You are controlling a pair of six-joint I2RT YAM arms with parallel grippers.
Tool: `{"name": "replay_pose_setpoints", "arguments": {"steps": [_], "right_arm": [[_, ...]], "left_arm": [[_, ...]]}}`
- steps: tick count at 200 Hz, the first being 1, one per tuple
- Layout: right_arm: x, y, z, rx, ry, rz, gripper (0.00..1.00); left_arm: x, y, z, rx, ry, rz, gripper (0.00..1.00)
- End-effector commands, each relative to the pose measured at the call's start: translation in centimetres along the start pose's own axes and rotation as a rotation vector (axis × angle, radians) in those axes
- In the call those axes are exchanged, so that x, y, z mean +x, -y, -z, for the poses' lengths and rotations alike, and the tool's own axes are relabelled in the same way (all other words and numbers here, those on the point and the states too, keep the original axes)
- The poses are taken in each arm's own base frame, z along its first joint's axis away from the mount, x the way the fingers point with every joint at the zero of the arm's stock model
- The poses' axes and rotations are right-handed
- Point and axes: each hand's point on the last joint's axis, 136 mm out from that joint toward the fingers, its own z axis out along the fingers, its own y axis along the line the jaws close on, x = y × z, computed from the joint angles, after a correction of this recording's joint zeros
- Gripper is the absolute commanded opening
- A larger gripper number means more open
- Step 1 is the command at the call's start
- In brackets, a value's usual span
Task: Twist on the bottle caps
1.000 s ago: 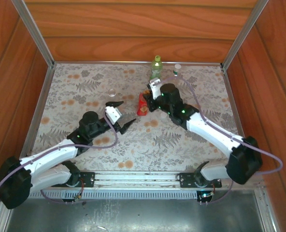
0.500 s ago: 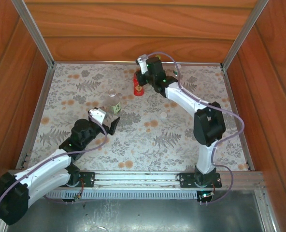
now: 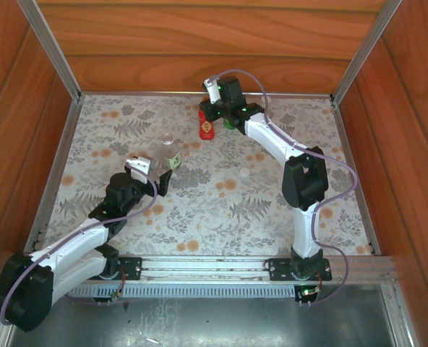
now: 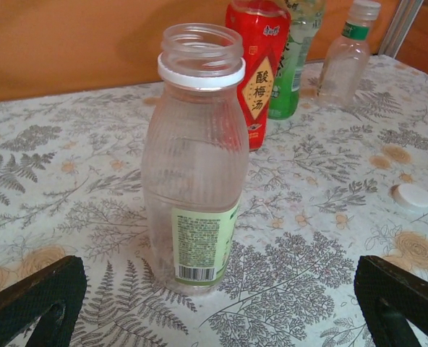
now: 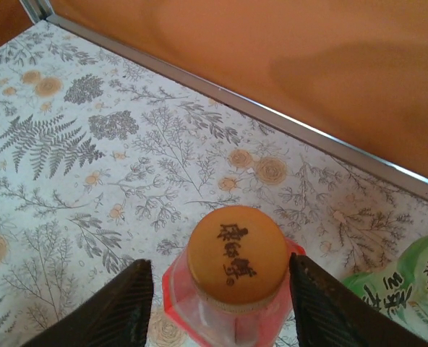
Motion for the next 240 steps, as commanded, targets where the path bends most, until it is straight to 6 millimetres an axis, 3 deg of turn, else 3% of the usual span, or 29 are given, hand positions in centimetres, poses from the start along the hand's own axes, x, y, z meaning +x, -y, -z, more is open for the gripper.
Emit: {"name": "replay_pose_setpoints", "arguments": {"steps": [1, 34, 58, 120, 125, 153, 192, 240], "right_arm": [[-2.4, 0.0, 1.6, -0.006, 0.052, 0.021, 0.63], [-4.2, -0.5, 4.2, -0.025, 0.111, 0.037, 0.79], [-4.8, -1.4, 6.3, -0.068, 0.148, 0.041, 0.86], [-4.4, -3.0, 12.0, -0.13, 0.206, 0.027, 0.88], [-5.2, -3.2, 13.6, -0.135, 0.233, 0.032, 0.88], [-5.2, -3.6, 16.0, -0.147, 0.251, 0.039, 0.88], [-3.4, -2.9, 17.1, -0.097, 0.215, 0.05, 0.88], [-1.0, -2.0, 17.2, -0.039, 0.172, 0.045, 0.88]], "left_arm": [[-1.7, 0.3, -0.3, 0.034, 0.072, 0.037, 1.0], [-1.5, 0.3, -1.5, 0.046, 0.099, 0.025, 1.0], [-1.5, 0.1, -2.7, 0.044, 0.11, -0.01, 1.0], [-1.7, -0.8, -6.0, 0.116, 0.131, -0.035, 1.0], [-1.5, -0.8, -6.3, 0.125, 0.129, -0.033, 1.0], [-1.2, -1.0, -7.9, 0.16, 0.137, -0.022, 1.0], [-0.9, -1.3, -9.7, 0.212, 0.146, -0.014, 0.95], [-0.2, -0.9, -10.1, 0.242, 0.131, -0.03, 0.82]]}}
